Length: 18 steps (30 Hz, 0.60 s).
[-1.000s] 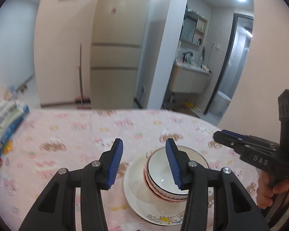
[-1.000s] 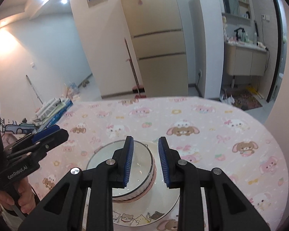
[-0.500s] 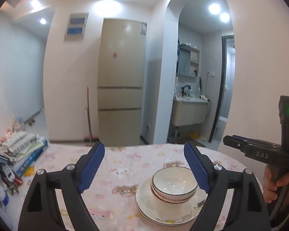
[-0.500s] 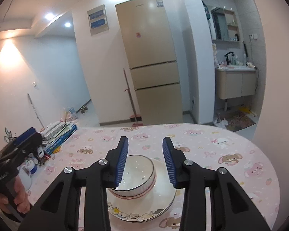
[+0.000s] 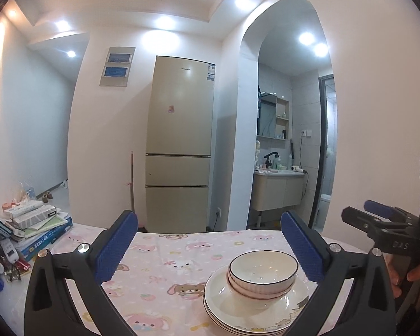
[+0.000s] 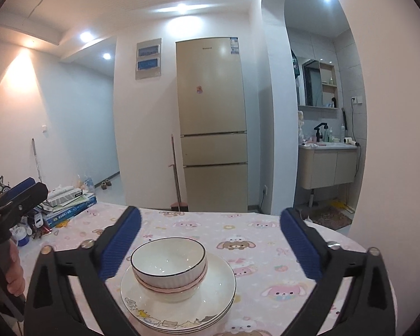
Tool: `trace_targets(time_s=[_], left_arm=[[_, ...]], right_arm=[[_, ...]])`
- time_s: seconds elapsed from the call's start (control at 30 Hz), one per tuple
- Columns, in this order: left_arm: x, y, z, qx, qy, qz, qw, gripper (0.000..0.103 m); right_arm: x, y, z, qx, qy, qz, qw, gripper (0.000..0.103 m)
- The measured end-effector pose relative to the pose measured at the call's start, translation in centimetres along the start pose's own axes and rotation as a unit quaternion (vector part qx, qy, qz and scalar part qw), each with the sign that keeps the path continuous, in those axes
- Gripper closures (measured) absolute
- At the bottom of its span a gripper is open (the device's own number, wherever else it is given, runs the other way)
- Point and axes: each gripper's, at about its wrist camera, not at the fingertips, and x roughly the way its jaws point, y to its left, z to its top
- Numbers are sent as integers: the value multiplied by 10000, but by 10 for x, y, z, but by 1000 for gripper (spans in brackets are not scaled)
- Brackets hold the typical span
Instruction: Organize plates and bowls
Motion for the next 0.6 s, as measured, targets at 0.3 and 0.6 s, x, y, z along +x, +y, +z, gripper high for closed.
trace_targets(time_s=[0.3, 0.6], left_arm=[[20, 2, -50, 61, 153, -42, 9999, 0], [30, 5, -76, 133, 198, 62, 9997, 0]], right_arm=[[18, 2, -48, -126, 7, -3, 9999, 1], [20, -1, -73, 85, -233, -95, 9996, 1]])
